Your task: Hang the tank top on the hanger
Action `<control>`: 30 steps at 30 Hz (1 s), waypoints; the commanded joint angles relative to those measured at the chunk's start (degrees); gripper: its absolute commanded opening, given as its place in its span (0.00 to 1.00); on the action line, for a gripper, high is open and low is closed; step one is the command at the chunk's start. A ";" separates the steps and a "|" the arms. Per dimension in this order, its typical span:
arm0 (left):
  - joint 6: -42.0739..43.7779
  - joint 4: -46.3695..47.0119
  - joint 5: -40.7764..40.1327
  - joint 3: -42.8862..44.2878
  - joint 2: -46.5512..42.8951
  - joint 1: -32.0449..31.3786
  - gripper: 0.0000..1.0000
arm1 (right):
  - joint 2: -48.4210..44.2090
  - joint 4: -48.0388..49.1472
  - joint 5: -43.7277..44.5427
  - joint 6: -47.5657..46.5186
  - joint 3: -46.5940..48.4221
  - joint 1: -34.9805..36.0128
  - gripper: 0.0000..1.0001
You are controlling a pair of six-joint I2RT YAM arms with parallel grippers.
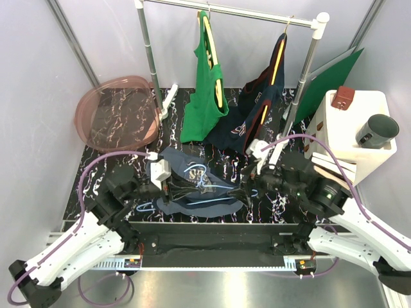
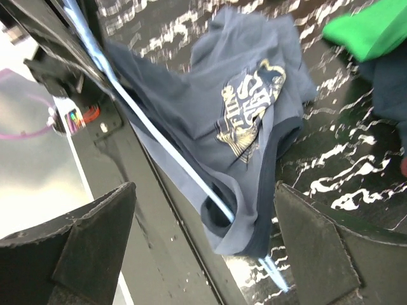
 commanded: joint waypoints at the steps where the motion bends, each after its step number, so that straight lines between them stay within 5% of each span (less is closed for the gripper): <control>1: 1.30 5.20 12.95 4.51 1.10 4.84 0.00 | 2.11 -2.15 -3.68 -2.52 0.67 0.26 0.96; 8: -2.21 9.51 20.33 5.04 1.63 10.66 0.00 | 3.07 -3.91 -12.46 -2.16 0.93 0.26 0.91; 20: -3.72 7.16 24.82 7.76 -0.65 10.66 0.00 | 2.10 -4.70 -10.36 -3.57 2.08 0.26 0.86; 30: 0.51 0.47 22.45 10.75 -1.01 10.66 0.00 | 3.87 -4.96 -21.34 -2.87 1.99 0.35 0.66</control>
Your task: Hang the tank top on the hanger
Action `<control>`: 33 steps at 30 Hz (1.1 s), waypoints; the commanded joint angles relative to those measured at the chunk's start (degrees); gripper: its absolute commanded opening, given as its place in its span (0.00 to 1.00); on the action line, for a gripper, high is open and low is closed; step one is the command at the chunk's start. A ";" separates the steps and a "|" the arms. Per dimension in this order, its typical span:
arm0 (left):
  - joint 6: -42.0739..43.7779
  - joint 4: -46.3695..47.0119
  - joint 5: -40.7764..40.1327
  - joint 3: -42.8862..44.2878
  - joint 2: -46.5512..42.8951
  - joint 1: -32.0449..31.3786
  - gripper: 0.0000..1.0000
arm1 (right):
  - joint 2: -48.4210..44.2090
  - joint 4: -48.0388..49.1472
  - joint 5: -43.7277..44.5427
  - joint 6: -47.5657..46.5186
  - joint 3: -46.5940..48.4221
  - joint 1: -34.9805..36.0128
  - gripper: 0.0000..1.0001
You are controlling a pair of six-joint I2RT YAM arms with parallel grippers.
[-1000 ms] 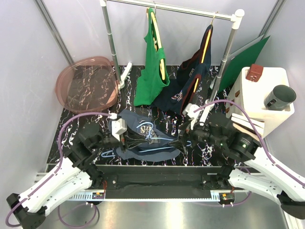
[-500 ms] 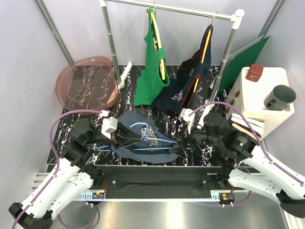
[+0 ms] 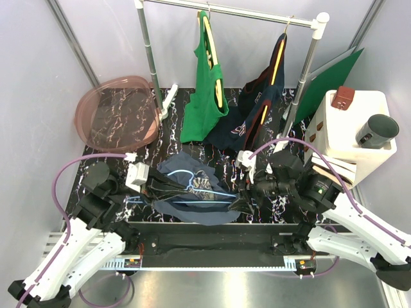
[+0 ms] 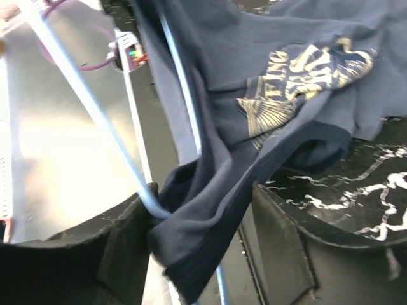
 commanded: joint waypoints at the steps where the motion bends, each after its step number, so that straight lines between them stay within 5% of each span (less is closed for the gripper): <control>1: 2.08 -0.61 -0.19 2.54 -0.18 0.15 0.00 | -0.92 0.48 -6.66 -0.22 1.77 0.44 0.64; 7: 2.08 -1.05 -0.72 2.62 -0.18 0.15 0.00 | -3.12 1.54 -9.82 0.31 1.50 0.70 0.50; 17: 1.82 -1.04 -0.55 3.15 -0.62 0.06 0.00 | -2.68 1.62 -9.84 0.13 1.24 1.49 0.00; 21: 1.38 -1.40 -2.39 3.42 -0.44 0.06 0.00 | -3.64 1.89 -6.76 -0.05 1.33 1.58 0.00; 25: 1.03 -1.84 -6.25 3.24 -0.35 0.06 0.47 | -5.92 2.85 -0.01 0.65 1.07 1.58 0.00; 27: 0.68 -1.58 -7.66 3.07 0.35 0.15 0.61 | -6.81 4.16 2.38 1.53 0.71 1.58 0.00; 29: 0.15 -1.49 -9.94 2.54 0.88 0.15 0.91 | -8.13 5.31 5.28 2.23 -0.51 1.67 0.00; 30: -0.20 -1.31 -10.82 2.10 1.23 0.06 0.99 | -8.56 6.97 6.42 3.11 -1.74 1.58 0.00; 33: -0.73 -0.17 -16.08 0.96 0.88 0.06 0.99 | -9.62 9.01 10.81 4.79 -3.06 1.67 0.00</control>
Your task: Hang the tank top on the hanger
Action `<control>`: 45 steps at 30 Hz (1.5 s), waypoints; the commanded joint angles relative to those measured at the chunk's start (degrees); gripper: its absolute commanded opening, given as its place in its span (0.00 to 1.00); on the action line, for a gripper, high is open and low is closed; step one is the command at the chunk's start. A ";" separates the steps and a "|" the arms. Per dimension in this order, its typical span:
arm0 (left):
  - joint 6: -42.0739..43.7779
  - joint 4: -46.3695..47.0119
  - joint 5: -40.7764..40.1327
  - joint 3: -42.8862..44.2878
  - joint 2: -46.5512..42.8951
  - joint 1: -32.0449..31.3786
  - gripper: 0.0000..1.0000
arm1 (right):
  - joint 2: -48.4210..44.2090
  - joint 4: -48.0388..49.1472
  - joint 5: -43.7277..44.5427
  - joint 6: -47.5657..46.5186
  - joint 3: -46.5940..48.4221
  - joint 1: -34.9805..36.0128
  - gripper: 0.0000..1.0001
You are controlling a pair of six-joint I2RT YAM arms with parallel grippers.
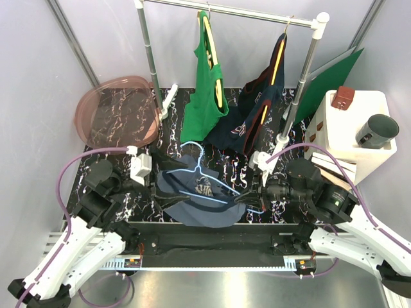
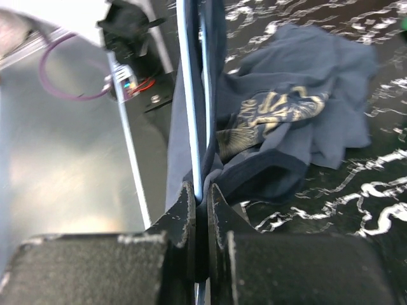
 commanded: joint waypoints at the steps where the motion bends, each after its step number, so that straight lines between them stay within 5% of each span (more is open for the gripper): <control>1: -1.38 3.13 -13.10 0.21 -0.23 0.00 0.99 | -0.93 6.43 10.57 3.19 -1.16 0.38 0.00; 7: -6.73 -3.62 -50.16 1.35 -4.98 0.00 0.99 | 2.76 4.59 22.53 3.63 2.26 0.38 0.00; 10: -13.68 -11.09 -61.64 2.32 -7.00 0.08 0.99 | 5.92 2.83 27.62 3.46 5.94 0.38 0.00; 18: -11.85 -32.36 -67.90 9.44 -1.66 0.00 0.99 | 17.95 0.19 36.18 2.58 19.46 0.38 0.00; 22: -11.41 -32.03 -75.38 6.37 -1.38 0.08 0.99 | 24.47 0.36 36.35 3.54 26.42 0.46 0.00; 35: -10.09 -31.23 -76.98 1.27 -8.15 0.96 0.99 | 48.46 -1.21 46.54 6.19 55.94 2.22 0.00; 45: -9.74 -30.71 -72.58 0.74 -8.23 1.49 0.99 | 71.91 -15.27 52.61 4.07 95.31 -1.63 0.00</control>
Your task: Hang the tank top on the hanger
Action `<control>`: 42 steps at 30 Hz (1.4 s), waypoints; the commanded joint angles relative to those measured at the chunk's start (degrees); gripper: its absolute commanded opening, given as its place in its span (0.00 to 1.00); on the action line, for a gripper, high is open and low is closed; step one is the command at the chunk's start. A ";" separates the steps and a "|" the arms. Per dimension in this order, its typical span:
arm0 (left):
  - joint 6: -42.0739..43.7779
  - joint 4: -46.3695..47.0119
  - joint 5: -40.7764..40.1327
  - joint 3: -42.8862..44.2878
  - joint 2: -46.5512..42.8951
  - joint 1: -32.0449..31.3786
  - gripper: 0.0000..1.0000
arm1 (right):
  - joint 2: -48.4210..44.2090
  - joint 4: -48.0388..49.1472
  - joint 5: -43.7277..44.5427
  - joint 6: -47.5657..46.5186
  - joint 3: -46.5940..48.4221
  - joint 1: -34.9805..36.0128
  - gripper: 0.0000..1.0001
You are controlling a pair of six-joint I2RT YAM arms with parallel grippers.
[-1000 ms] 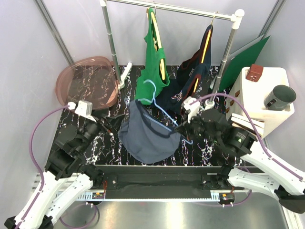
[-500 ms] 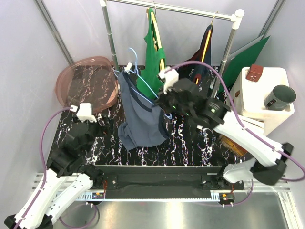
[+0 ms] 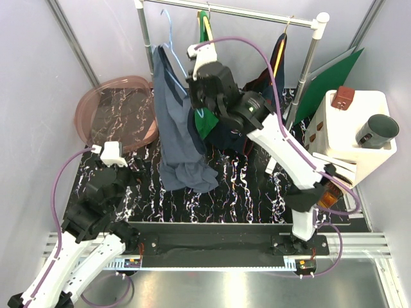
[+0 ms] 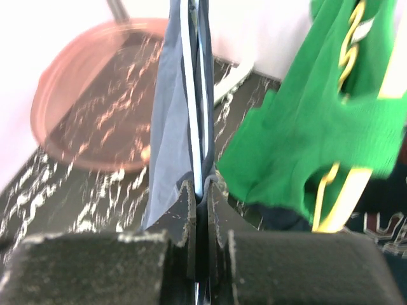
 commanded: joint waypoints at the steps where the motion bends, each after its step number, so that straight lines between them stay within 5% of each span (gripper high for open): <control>1: 0.95 2.49 2.20 -0.77 -0.54 0.51 0.99 | 6.21 -4.24 4.31 -0.30 15.86 -3.21 0.00; 8: 1.13 2.84 3.25 -1.03 -0.81 0.86 0.99 | 11.93 -2.67 0.45 0.93 26.59 -8.05 0.00; 15: 1.30 3.02 4.39 -1.12 -0.46 1.65 0.99 | 14.57 0.94 -2.89 2.69 26.60 -9.90 0.00; 34: 1.30 3.11 6.15 -1.39 0.78 2.88 0.99 | 11.50 3.57 1.32 9.37 14.31 -10.08 0.01; 35: 1.13 3.11 6.24 -1.39 0.86 2.88 0.99 | 10.71 4.01 0.45 9.20 13.78 -10.08 0.21; 38: 1.21 3.11 6.94 -1.39 1.13 2.97 0.99 | 9.57 4.63 -2.71 8.58 13.33 -9.99 0.52; 39: 1.30 3.20 7.29 -1.39 1.30 3.06 0.99 | 9.30 4.72 -3.59 8.06 13.33 -9.99 0.70; 42: 1.21 3.11 7.12 -1.39 1.39 3.32 0.99 | 7.81 5.24 -5.62 7.35 12.54 -9.99 0.89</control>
